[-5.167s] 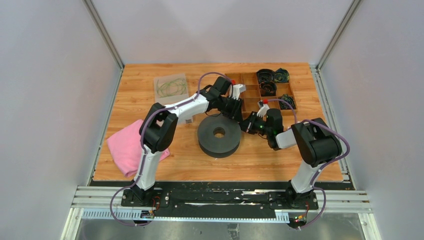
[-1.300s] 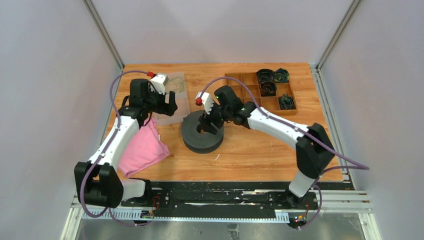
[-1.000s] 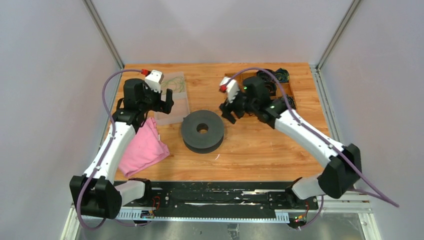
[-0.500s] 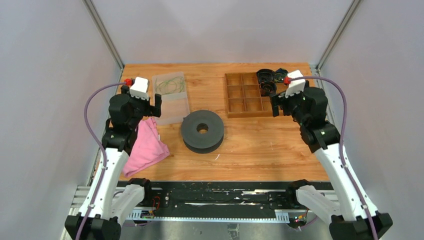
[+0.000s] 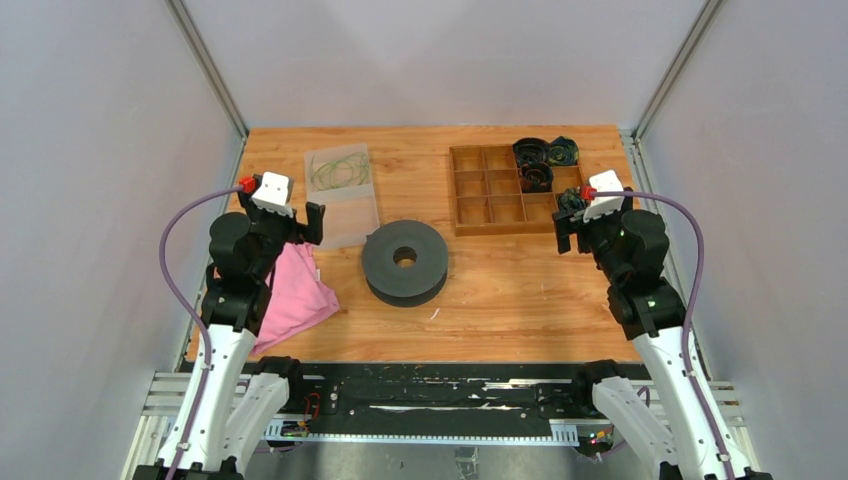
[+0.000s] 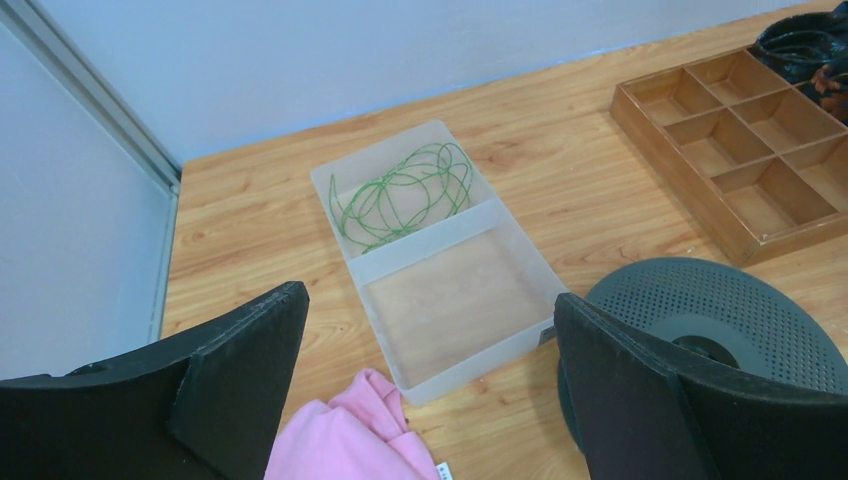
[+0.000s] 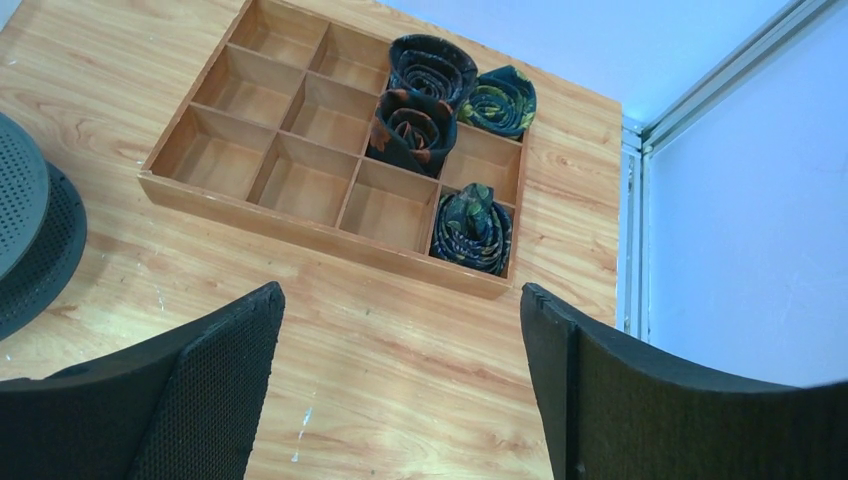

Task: Wrap the cables
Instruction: Reset both arms

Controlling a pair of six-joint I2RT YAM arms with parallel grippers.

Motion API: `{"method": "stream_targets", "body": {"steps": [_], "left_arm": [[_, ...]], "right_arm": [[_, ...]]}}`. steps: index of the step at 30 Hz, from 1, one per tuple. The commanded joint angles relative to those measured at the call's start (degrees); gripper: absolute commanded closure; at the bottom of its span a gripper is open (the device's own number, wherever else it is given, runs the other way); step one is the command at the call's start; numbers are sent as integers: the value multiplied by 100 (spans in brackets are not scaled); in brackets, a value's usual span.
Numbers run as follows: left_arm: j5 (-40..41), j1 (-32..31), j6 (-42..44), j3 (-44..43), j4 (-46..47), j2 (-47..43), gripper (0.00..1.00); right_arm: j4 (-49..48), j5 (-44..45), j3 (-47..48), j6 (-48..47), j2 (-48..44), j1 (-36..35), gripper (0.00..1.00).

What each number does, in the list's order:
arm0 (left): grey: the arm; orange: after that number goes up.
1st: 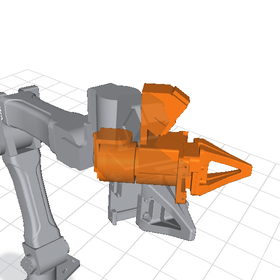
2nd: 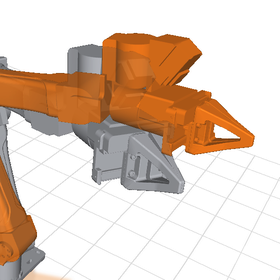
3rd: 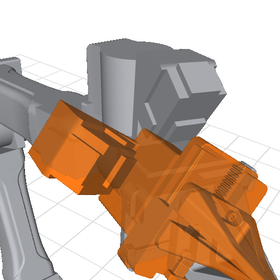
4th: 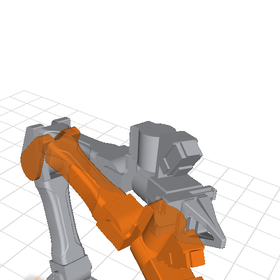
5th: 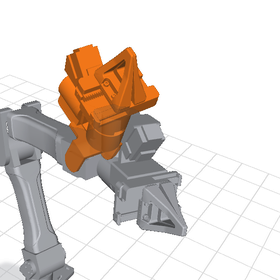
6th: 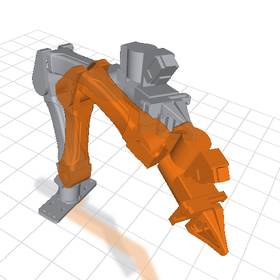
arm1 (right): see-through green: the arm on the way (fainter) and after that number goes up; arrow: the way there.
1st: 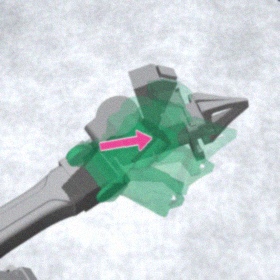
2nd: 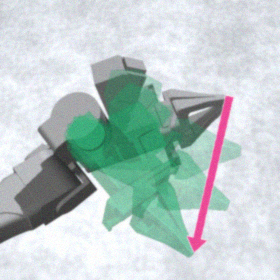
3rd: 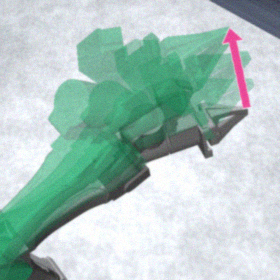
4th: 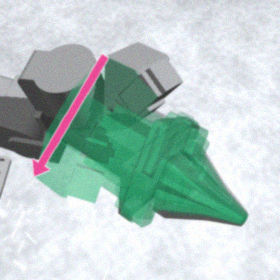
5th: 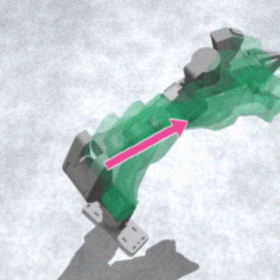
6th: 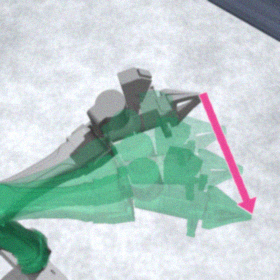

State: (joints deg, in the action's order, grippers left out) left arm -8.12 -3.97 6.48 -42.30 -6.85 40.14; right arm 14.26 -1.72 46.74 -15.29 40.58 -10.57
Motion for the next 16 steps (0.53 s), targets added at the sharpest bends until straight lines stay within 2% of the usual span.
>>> {"method": "stream_targets", "body": {"steps": [1, 16], "left_arm": [[66, 36, 34, -29, -46, -107, 2], [32, 36, 5, -2, -106, -129, 2]], "right_arm": [[-286, 130, -55, -60, -76, 128, 14], [-328, 120, -127, 21, -127, 169, 17]]}}
